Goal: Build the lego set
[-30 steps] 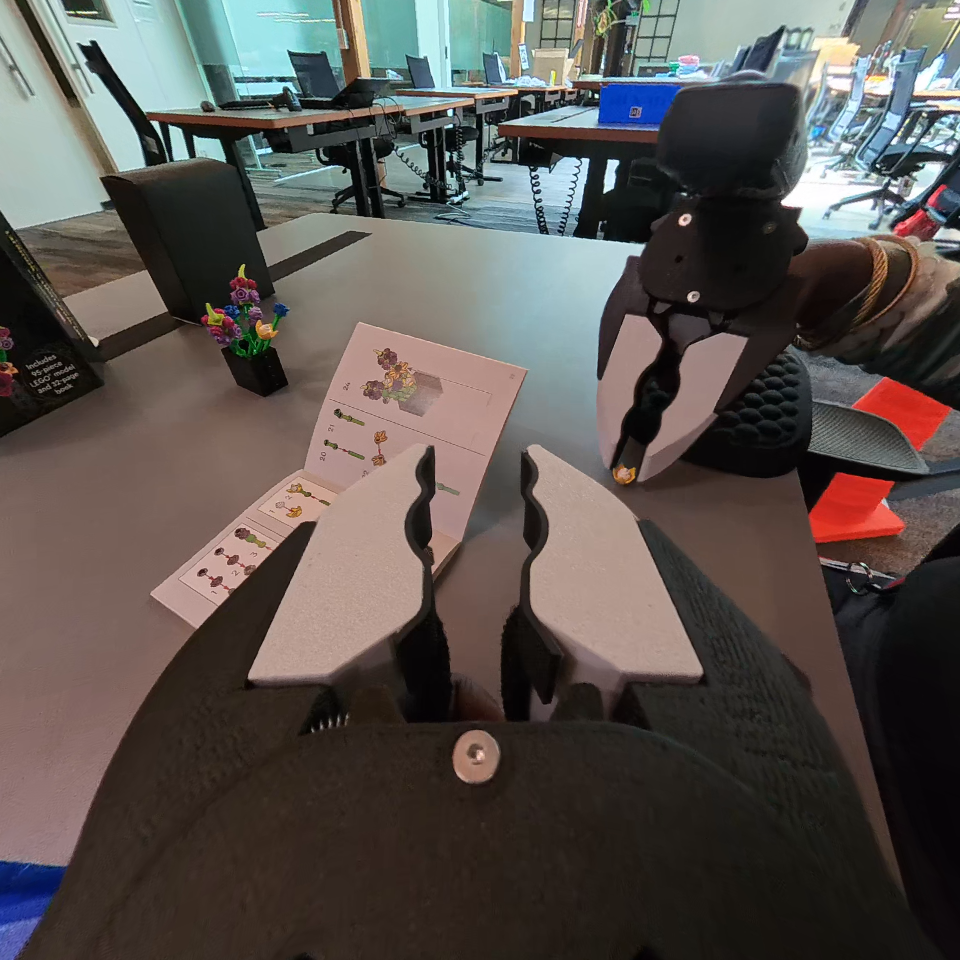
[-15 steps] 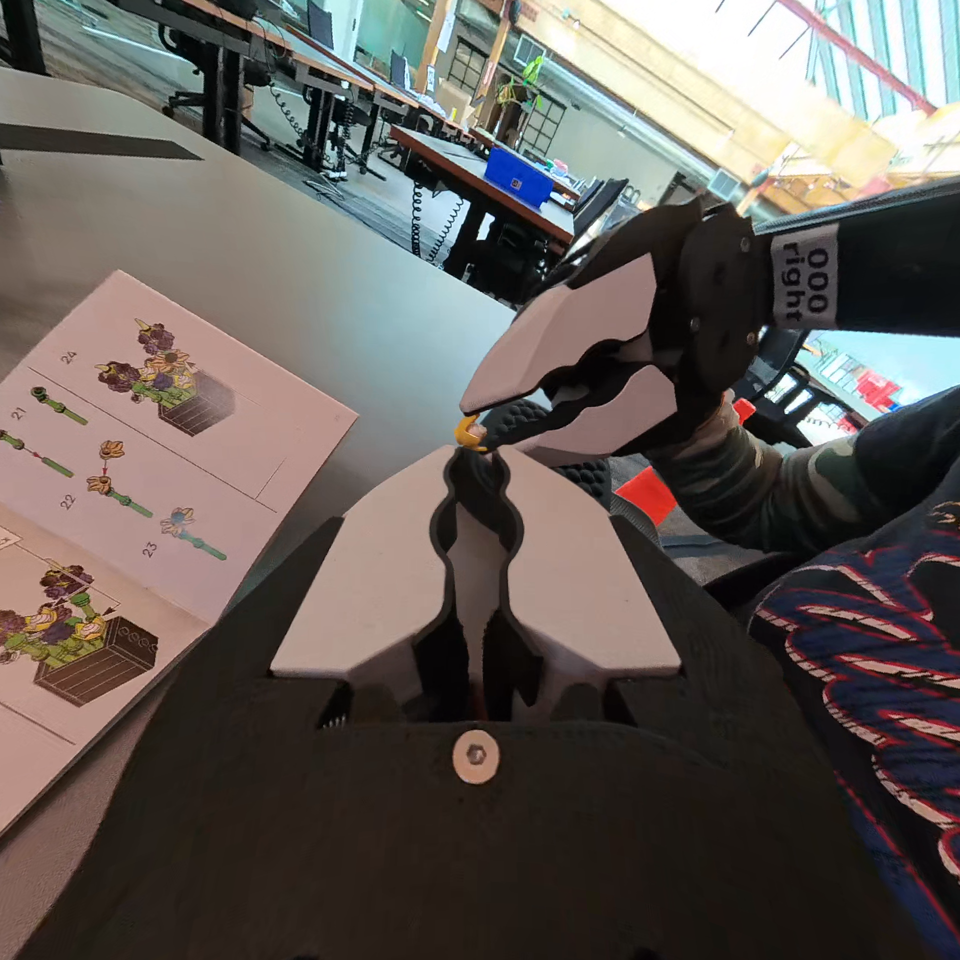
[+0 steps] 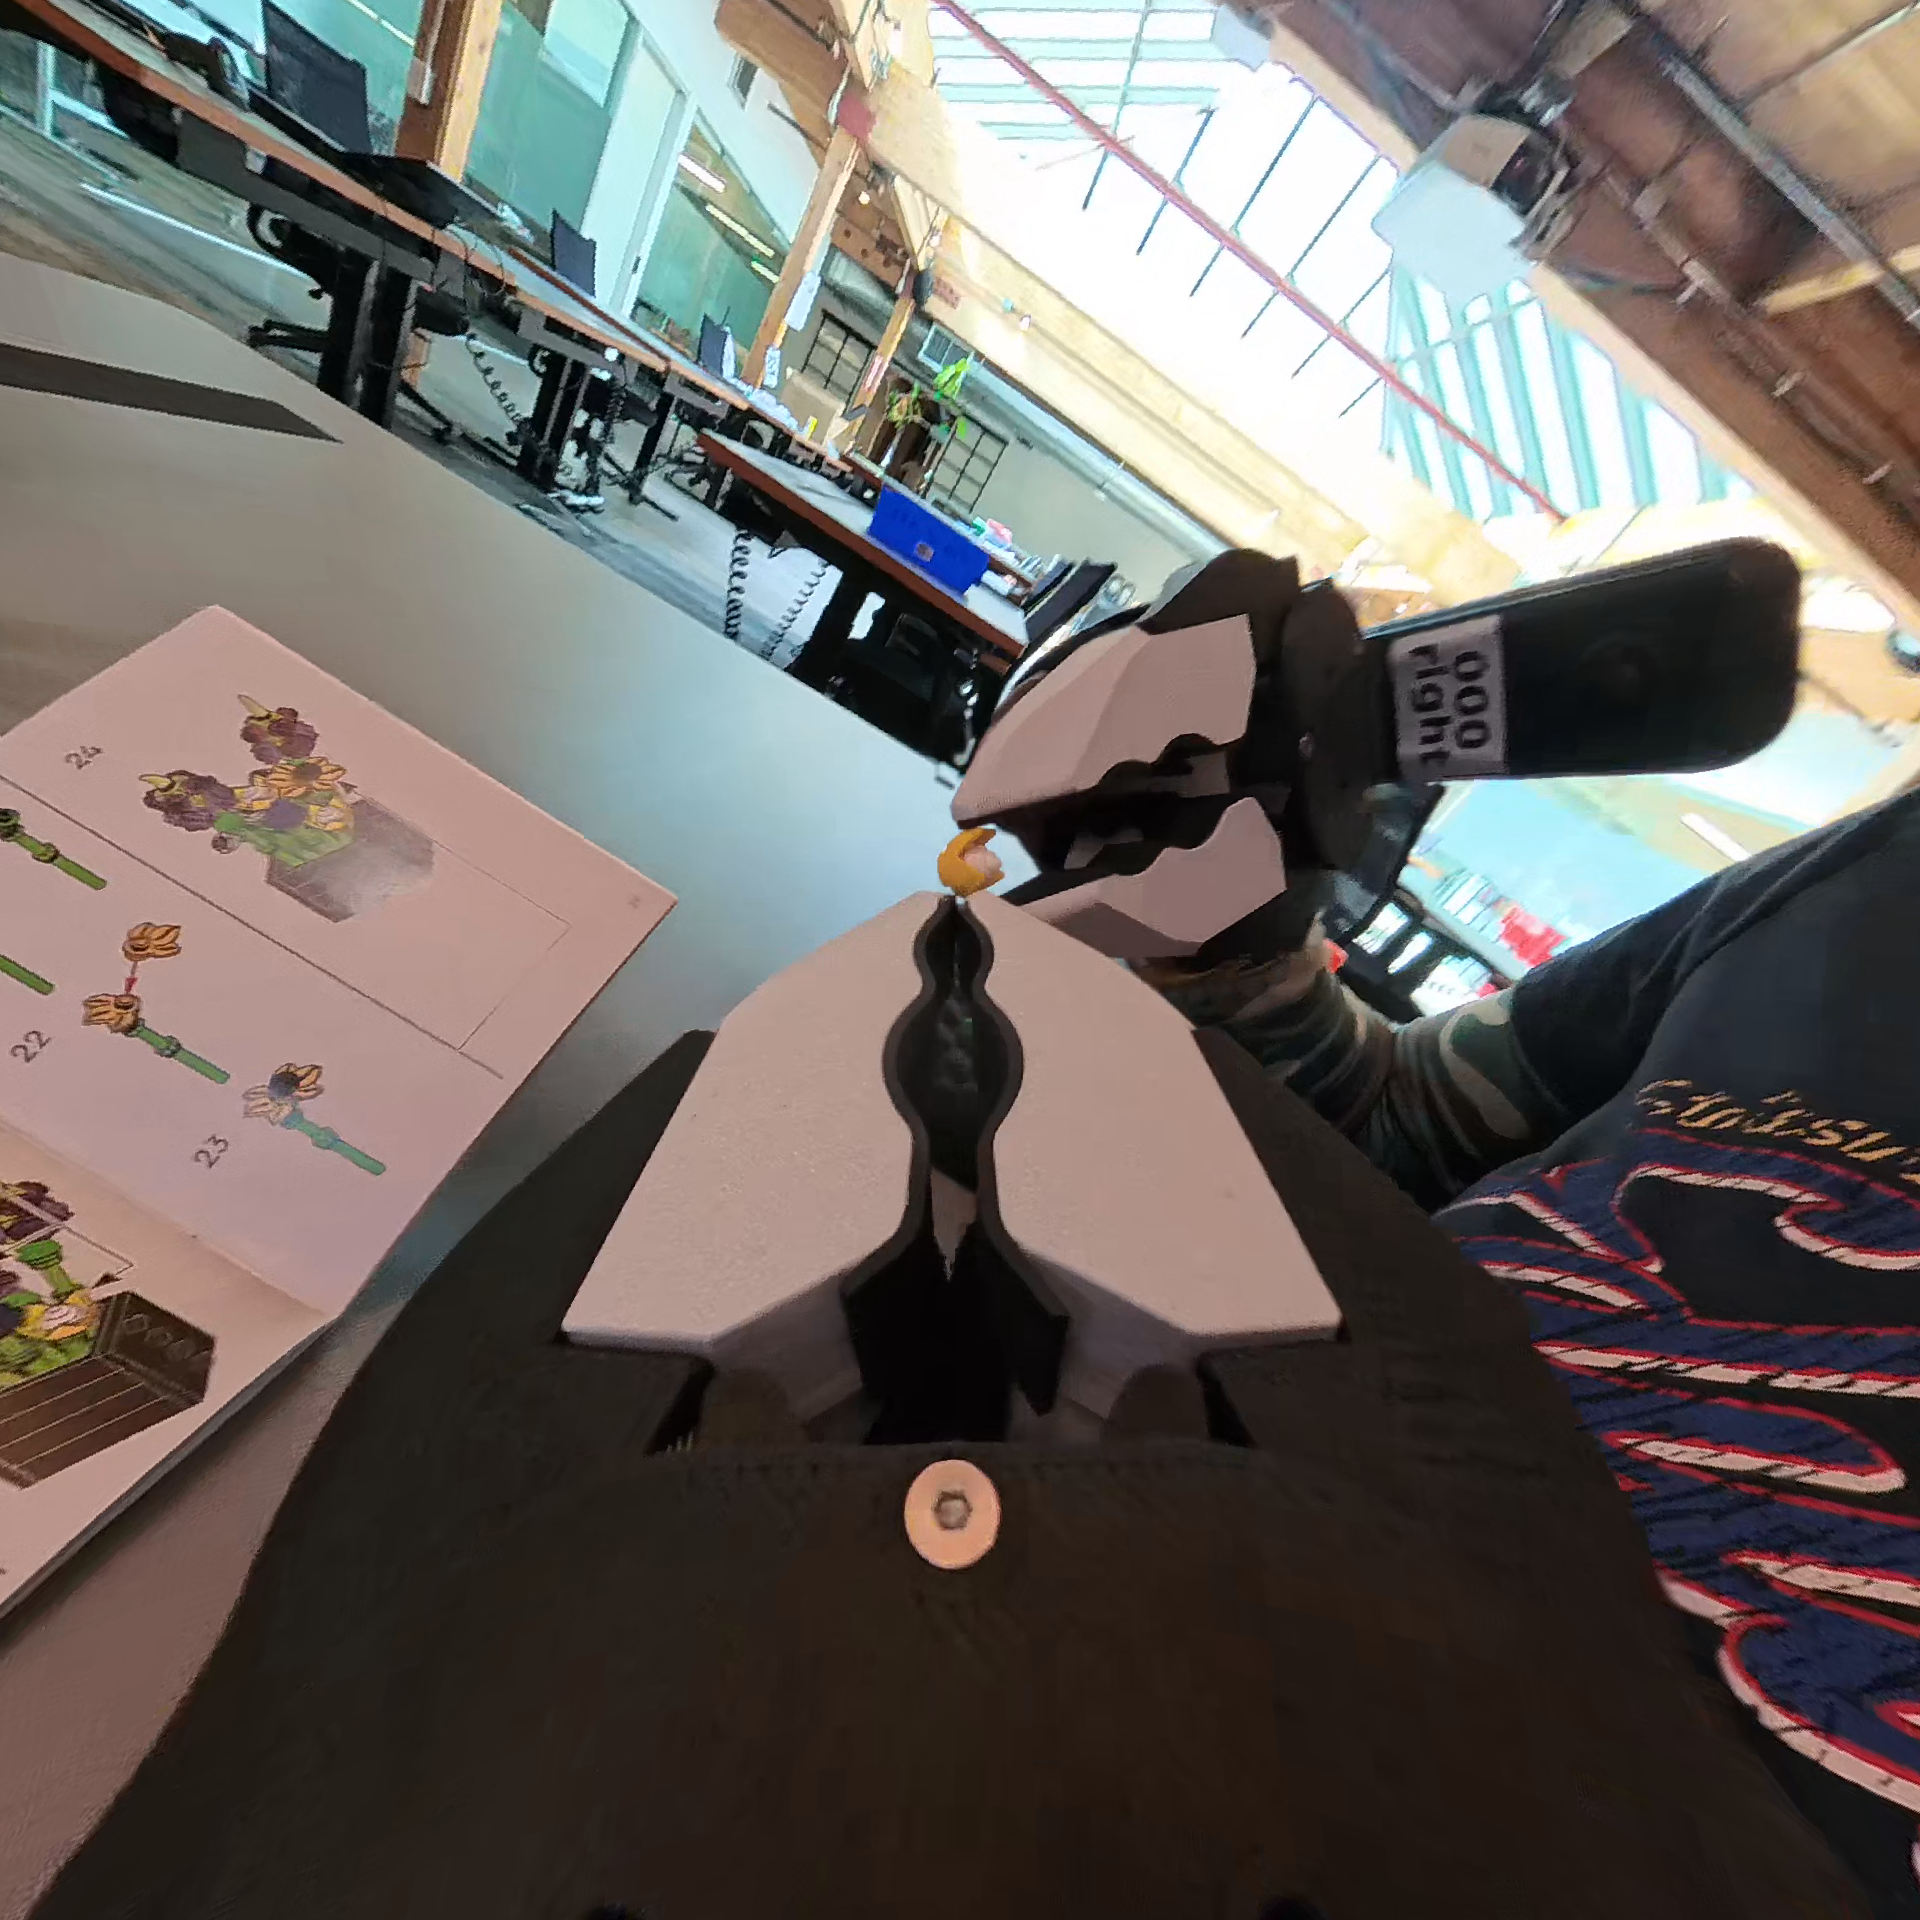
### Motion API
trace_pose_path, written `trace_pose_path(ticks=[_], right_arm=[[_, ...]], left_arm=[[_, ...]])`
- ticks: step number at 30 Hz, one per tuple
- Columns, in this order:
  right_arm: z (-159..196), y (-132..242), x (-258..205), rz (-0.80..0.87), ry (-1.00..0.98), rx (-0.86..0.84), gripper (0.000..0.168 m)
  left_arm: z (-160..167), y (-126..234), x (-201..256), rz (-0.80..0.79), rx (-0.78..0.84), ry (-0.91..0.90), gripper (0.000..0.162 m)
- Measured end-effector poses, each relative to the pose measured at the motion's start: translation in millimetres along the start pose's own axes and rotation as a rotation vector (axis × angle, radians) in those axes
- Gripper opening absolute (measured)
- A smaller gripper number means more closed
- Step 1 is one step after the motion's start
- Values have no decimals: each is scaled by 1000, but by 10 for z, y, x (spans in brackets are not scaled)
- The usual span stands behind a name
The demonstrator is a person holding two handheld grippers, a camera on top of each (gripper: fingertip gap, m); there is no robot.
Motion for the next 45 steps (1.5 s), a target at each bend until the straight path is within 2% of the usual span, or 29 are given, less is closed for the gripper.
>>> trace_pose_path(ticks=[4, 9, 21, 30, 36, 39, 42, 45], right_arm=[[1, 23, 40, -34, -76, 121, 14], [9, 5, 49, -13, -33, 63, 14], [-34, -59, 28, 20, 47, -48, 14], [-64, -74, 6, 43, 104, -84, 14], [-76, -76, 10, 39, 115, -79, 14], [-82, -76, 15, 42, 116, -75, 14], [-79, -70, 22, 40, 98, -42, 14], [-74, -44, 46, 7, 33, 35, 15]], left_arm=[[-12, 29, -5, 63, 43, 62, 0], [-23, 49, 2, 47, 18, 28, 9], [-70, 58, 39, -199, -32, -209, 6], [-61, 66, 36, -166, -11, -189, 0], [-62, 72, 23, -156, -6, -173, 5], [-62, 78, 34, -159, -5, -189, 0], [-66, 86, 36, -140, 11, -174, 0], [-70, 103, 44, -55, 45, -105, 0]])
Point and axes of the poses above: each gripper's, where its closed fingertips meet, y back along the fingers, z out of its underside, x = y × z across the jaws, the point moved 7 cm from there along y, back along the fingers, and after that the axes turned 9 degrees about -x, right-handed, at the moved point
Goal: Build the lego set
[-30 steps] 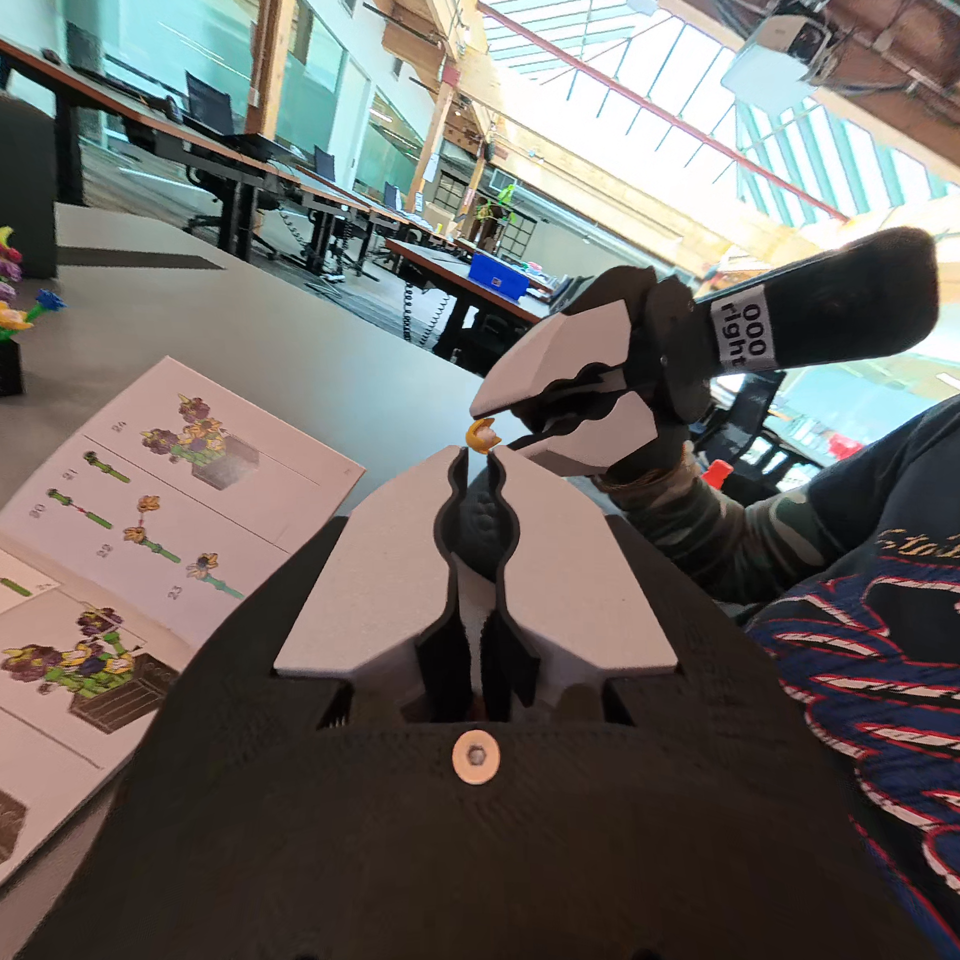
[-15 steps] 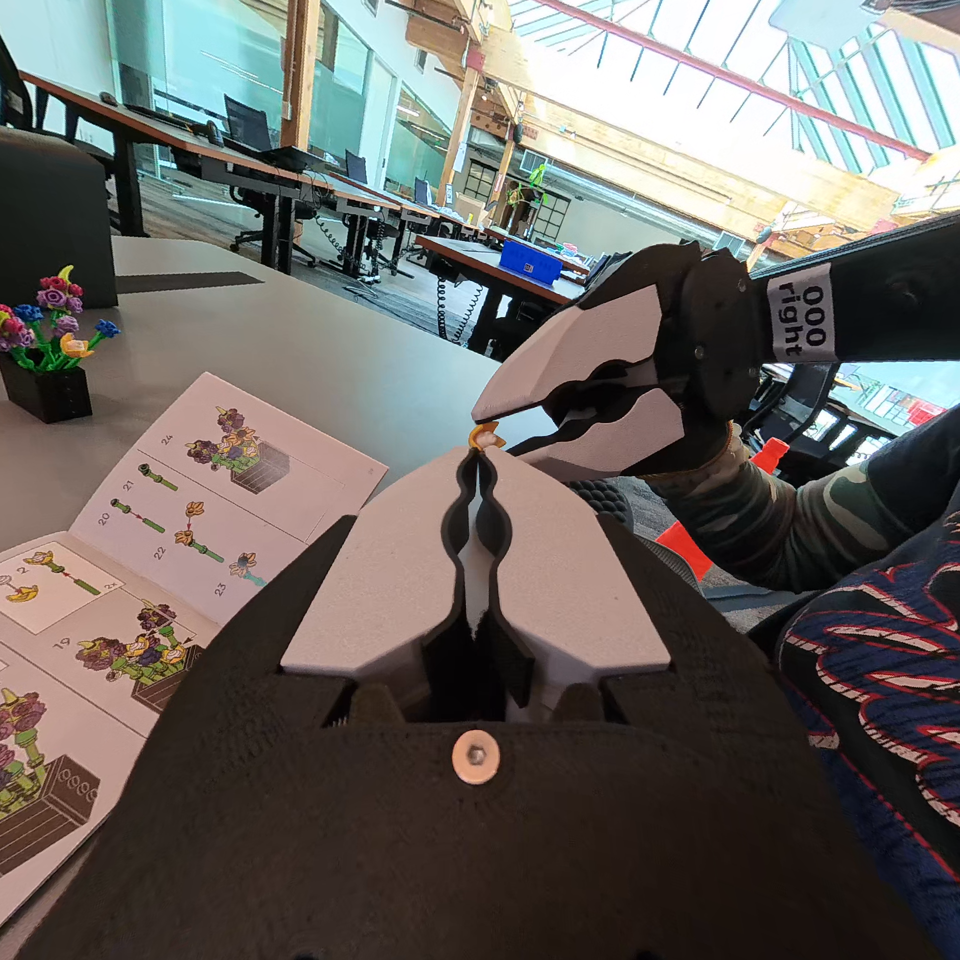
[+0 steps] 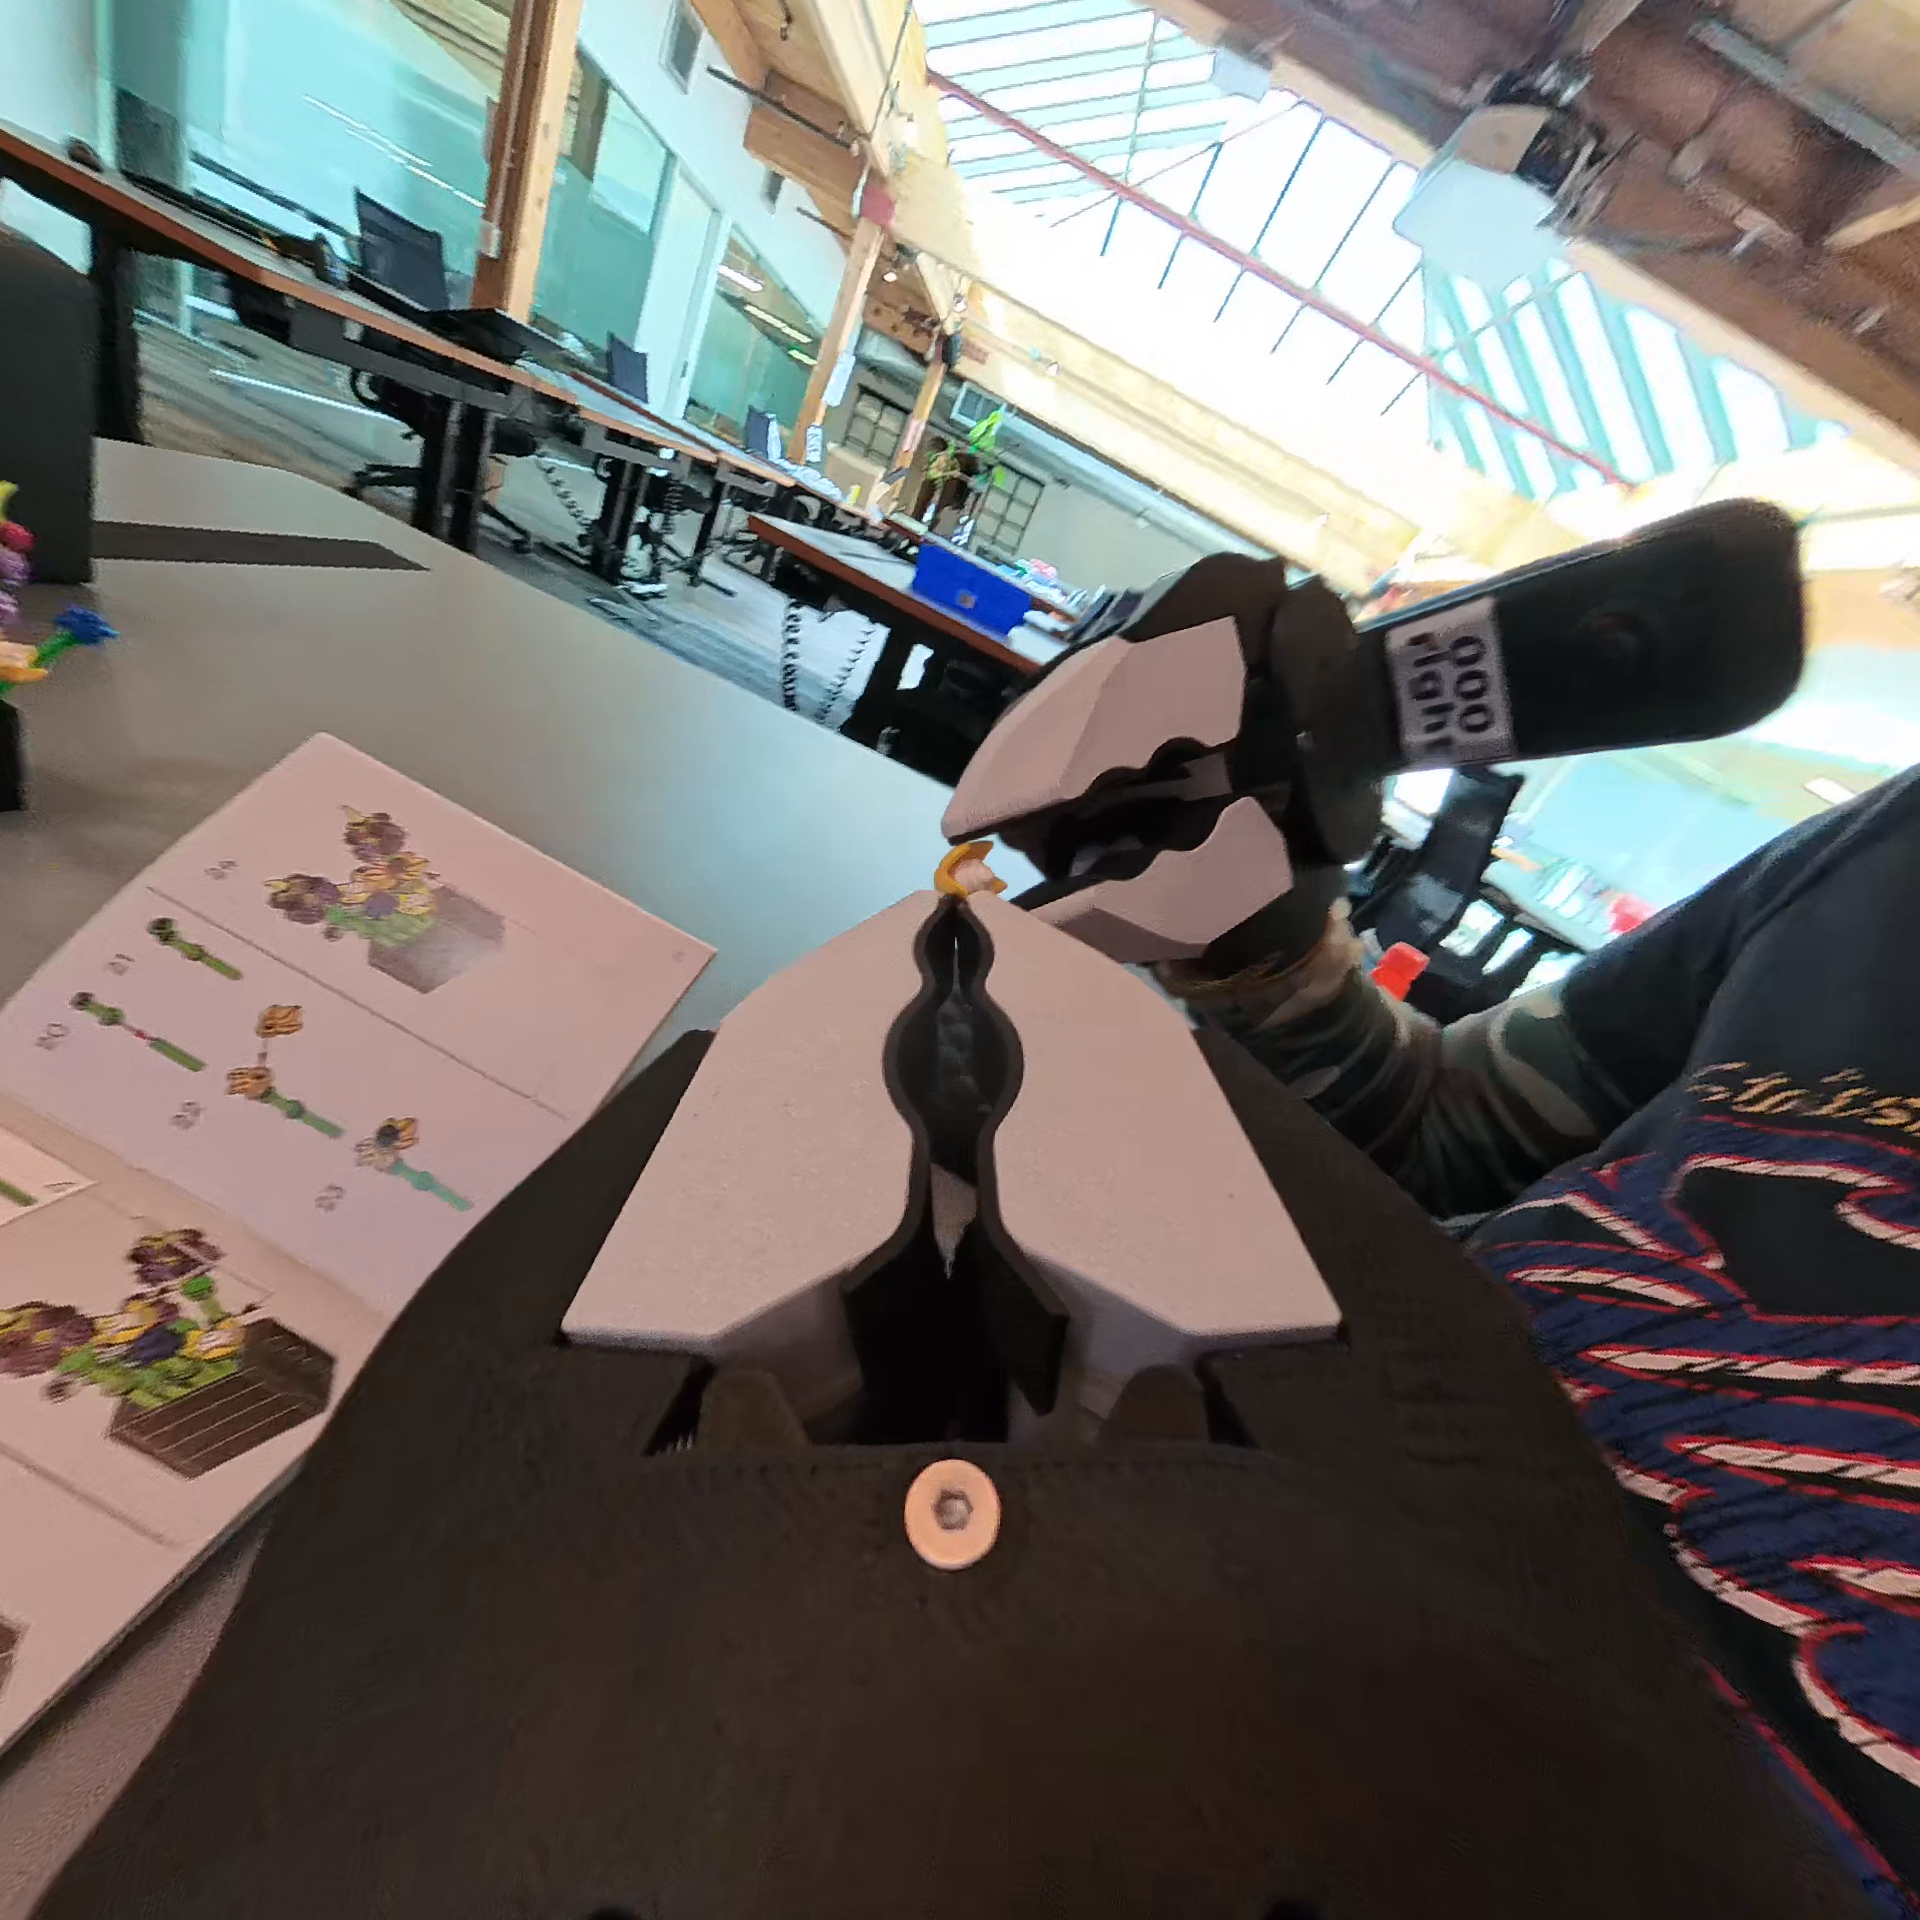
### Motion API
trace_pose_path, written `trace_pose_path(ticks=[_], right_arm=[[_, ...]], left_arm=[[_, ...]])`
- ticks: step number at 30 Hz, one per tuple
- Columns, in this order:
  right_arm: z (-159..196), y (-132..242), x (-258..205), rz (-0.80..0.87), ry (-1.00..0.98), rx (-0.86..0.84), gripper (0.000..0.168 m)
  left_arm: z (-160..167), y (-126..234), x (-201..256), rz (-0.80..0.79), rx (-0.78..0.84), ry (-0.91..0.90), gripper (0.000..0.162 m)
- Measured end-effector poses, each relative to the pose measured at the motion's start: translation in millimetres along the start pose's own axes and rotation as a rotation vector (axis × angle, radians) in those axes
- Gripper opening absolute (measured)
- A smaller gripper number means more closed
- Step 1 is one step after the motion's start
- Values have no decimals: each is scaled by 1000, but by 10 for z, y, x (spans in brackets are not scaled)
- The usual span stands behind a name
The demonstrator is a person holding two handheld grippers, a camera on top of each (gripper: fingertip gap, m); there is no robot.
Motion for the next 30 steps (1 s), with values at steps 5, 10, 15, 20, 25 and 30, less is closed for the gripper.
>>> trace_pose_path(ticks=[5, 10, 15, 20, 25, 30], right_arm=[[9, 26, 22, -26, -33, 70, 14], [42, -23, 10, 24, 51, -55, 14], [8, -39, -13, 62, 118, -100, 14], [-31, -55, -41, 81, 167, -129, 14], [-48, -52, -39, 90, 173, -128, 14], [-79, -5, -17, 79, 129, -36, 15]], left_arm=[[3, -4, 11, 69, 23, 64, 0], [13, -14, -27, -64, -38, -5, 5], [-28, -15, 2, -117, -38, -45, 8], [-33, -11, 5, -152, -44, -69, 6], [-33, -7, 16, -144, -39, -77, 2], [-45, 24, 33, -51, 12, -14, 1]])
Point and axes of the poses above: each gripper's, where its closed fingertips meet, y back along the fingers, z out of its underside, x = y × z across the jaws, the point moved 7 cm from there along y, back along the fingers, and after that the axes turned 9 degrees about -x, right-handed, at the moved point
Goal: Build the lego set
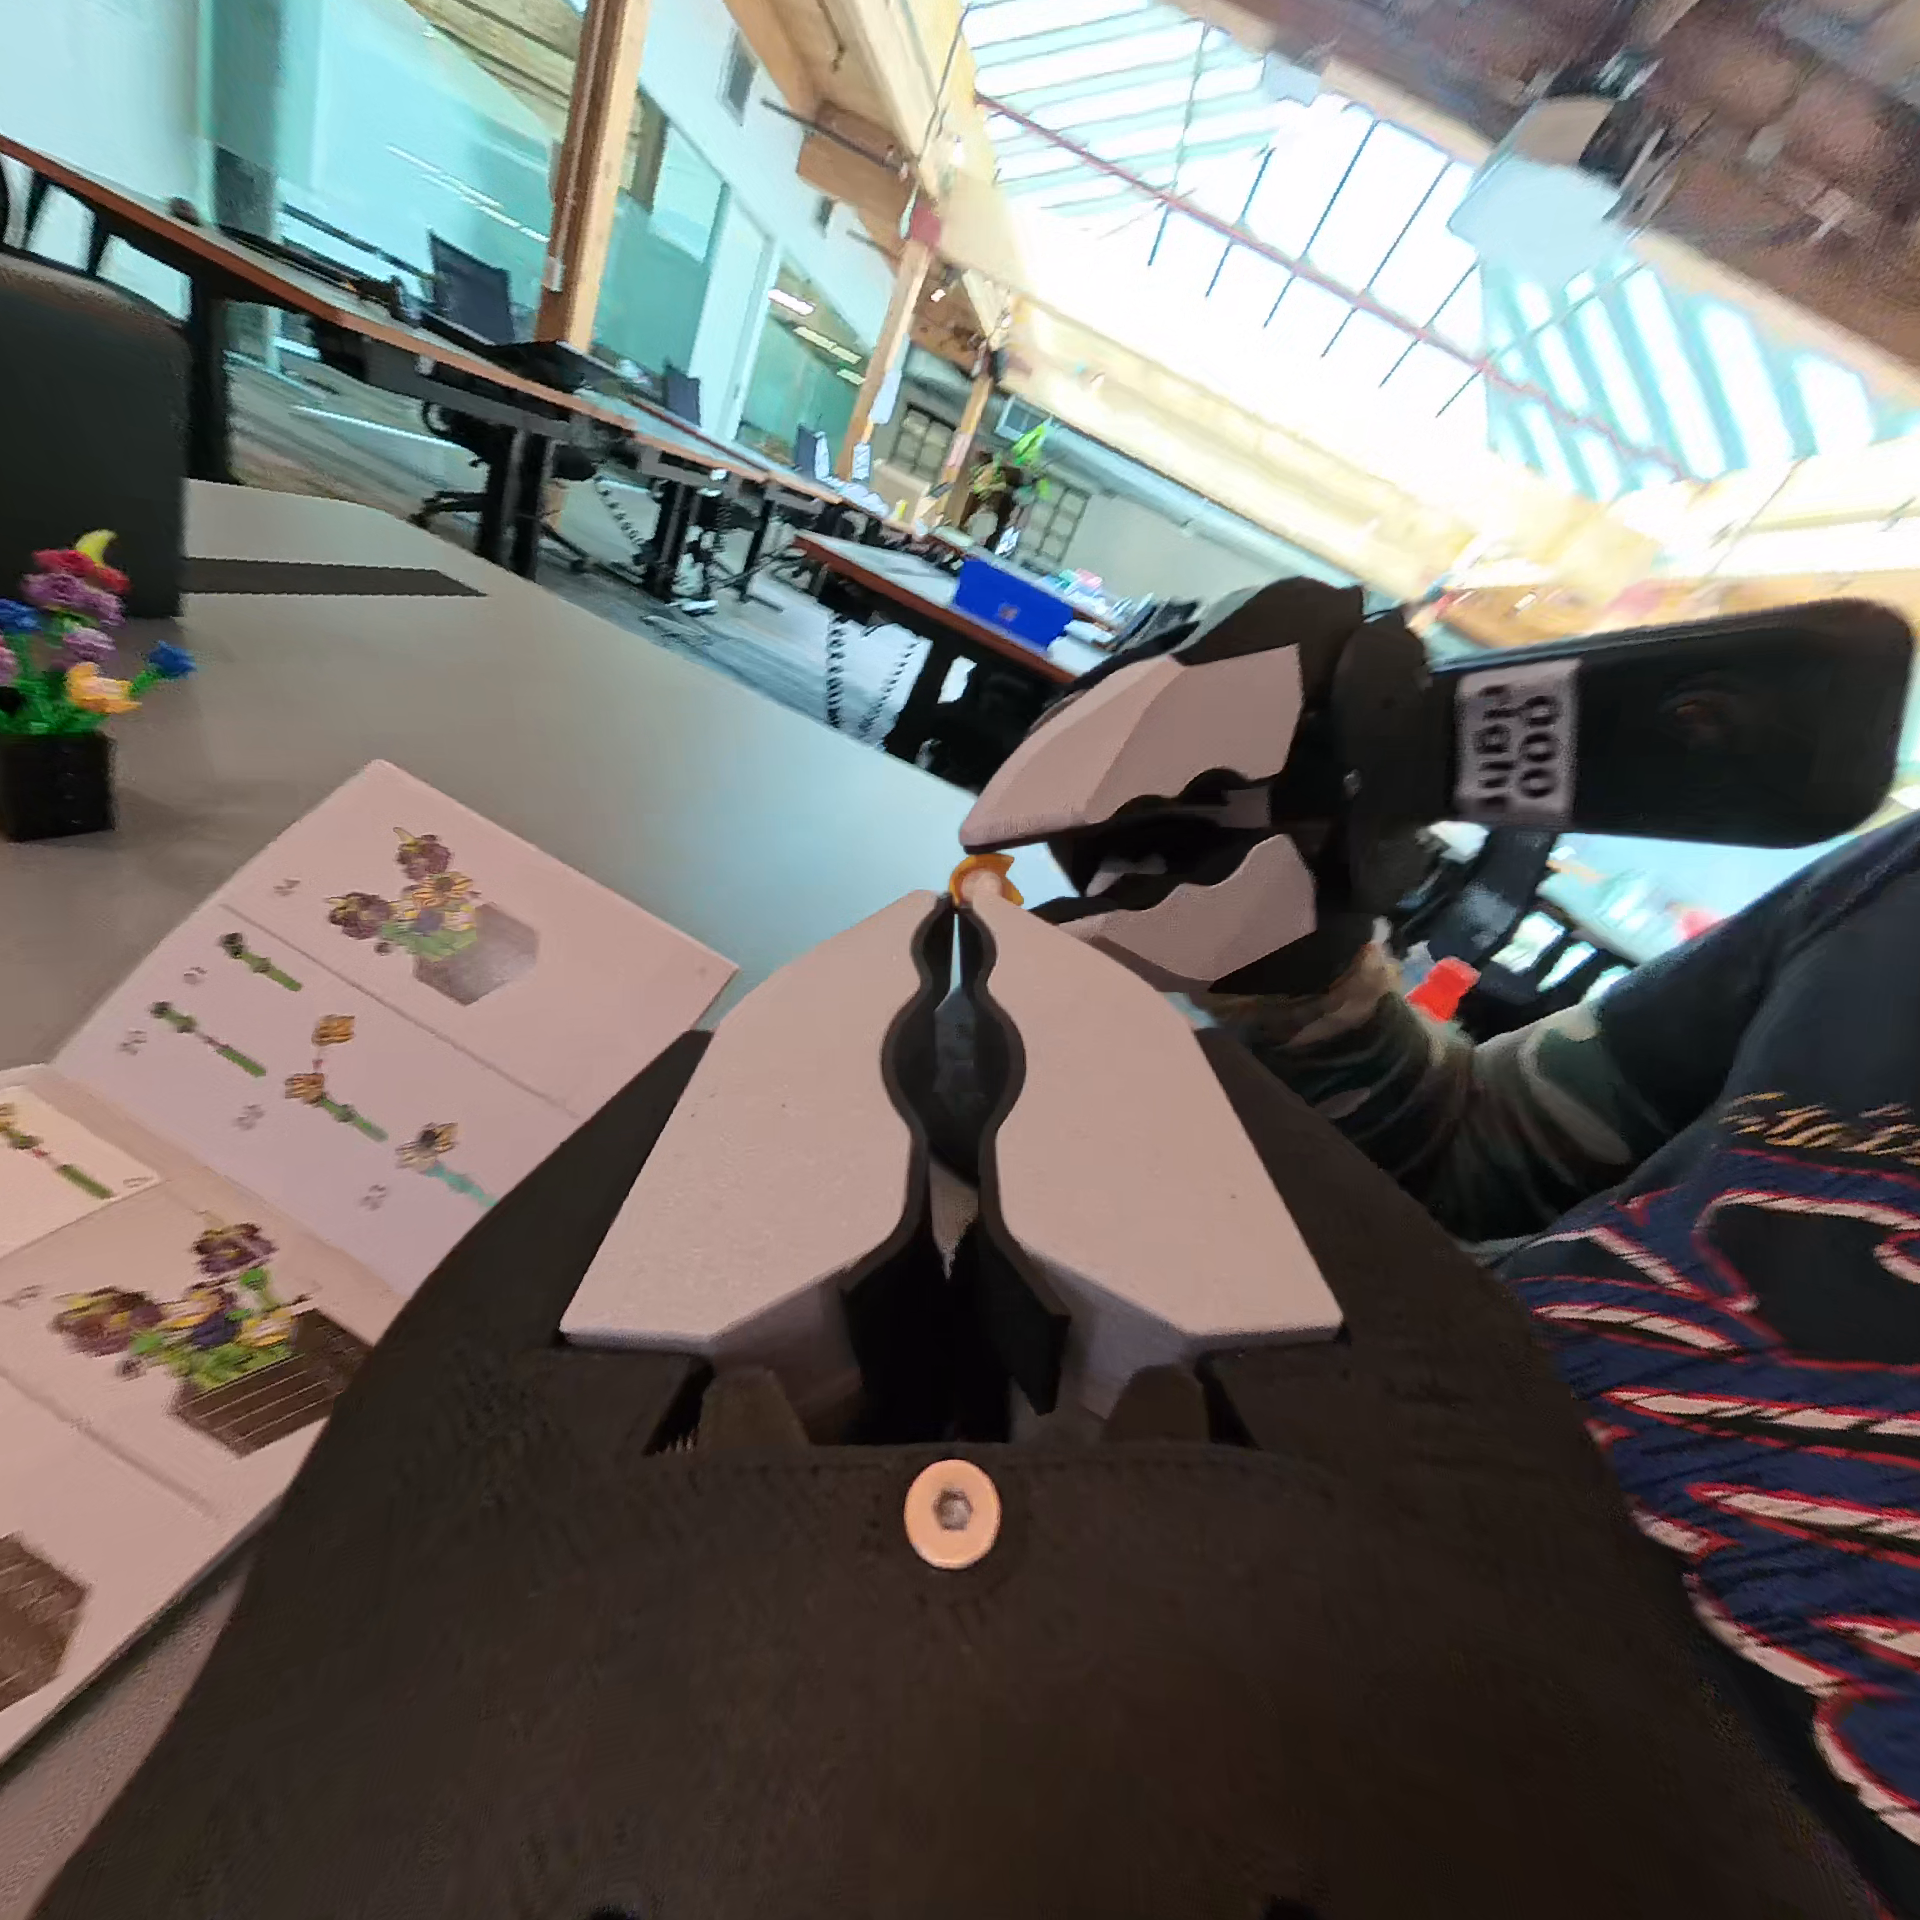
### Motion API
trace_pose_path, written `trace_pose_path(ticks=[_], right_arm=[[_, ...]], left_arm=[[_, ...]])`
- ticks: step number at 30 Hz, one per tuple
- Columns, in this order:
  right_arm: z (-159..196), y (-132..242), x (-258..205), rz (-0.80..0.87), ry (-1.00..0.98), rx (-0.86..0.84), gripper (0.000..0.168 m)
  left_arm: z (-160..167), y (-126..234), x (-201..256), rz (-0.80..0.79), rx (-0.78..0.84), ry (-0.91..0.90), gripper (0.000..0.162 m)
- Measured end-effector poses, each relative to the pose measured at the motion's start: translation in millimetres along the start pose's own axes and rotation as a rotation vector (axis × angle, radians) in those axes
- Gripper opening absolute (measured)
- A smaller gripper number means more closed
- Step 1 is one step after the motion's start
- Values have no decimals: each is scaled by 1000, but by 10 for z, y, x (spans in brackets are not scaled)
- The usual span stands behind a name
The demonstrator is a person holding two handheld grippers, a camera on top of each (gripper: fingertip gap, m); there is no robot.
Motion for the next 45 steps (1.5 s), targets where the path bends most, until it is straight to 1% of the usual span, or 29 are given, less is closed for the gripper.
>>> trace_pose_path(ticks=[1, 2, 4, 6, 9, 11, 15, 18, 21, 23, 24, 25, 26, 28, 29, 30, 31, 32, 35, 39, 43, 45], right_arm=[[-4, 22, 21, -21, -54, 52, 16], [-1, 46, 49, -51, -123, 116, 21], [24, 80, 92, -143, -268, 258, 26], [52, 84, 113, -220, -371, 370, 26], [65, 87, 148, -243, -447, 499, 20], [46, 85, 155, -259, -468, 551, 19], [15, 53, 156, -254, -467, 576, 18], [10, 55, 160, -263, -468, 605, 13], [25, 53, 159, -272, -471, 596, 13], [45, 41, 156, -277, -487, 576, 12], [58, 43, 166, -273, -505, 575, 12], [75, 48, 178, -274, -527, 573, 12], [100, 49, 190, -277, -549, 563, 12], [143, 44, 199, -266, -560, 522, 12], [150, 37, 193, -256, -544, 495, 12], [149, 27, 181, -253, -525, 466, 12], [140, 16, 170, -252, -509, 445, 12], [125, 9, 165, -247, -496, 437, 12], [84, -2, 154, -211, -456, 445, 12], [45, -24, 122, -160, -387, 432, 13], [17, -25, 122, -138, -358, 425, 13], [13, -33, 121, -140, -350, 419, 13]], left_arm=[[-11, 11, 3, 43, 24, 38, 1], [-24, 25, 8, 96, 54, 82, 1], [-45, 43, 32, 231, 100, 180, 1], [-59, 50, 61, 352, 142, 262, 1], [-67, 46, 89, 465, 184, 343, 1], [-69, 41, 93, 505, 204, 378, 1], [-63, 22, 110, 556, 215, 413, 1], [-58, 9, 131, 590, 216, 430, 1], [-57, 4, 127, 585, 204, 432, 1], [-51, 9, 107, 546, 189, 402, 2], [-52, 23, 91, 512, 181, 373, 8], [-55, 44, 73, 472, 167, 330, 19], [-59, 70, 57, 416, 142, 266, 26], [-80, 114, 43, 248, 78, 87, 44], [-99, 128, 64, 181, 52, 0, 50], [-129, 136, 103, 150, 45, -61, 51], [-165, 138, 137, 145, 55, -85, 51], [-196, 134, 151, 147, 76, -72, 50], [-209, 121, 115, 187, 131, 32, 38], [-170, 84, 92, 223, 124, 102, 32], [-140, 41, 113, 242, 94, 107, 23], [-140, 45, 116, 246, 106, 104, 20]])
Point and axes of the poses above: each gripper's, where its closed fingertips meet, y back along the fingers, z out of its underside, x = y × z across the jaws, the point moved 7 cm from there along y, back along the fingers, and after that the axes turned 9 degrees about -x, right-handed, at the moved point
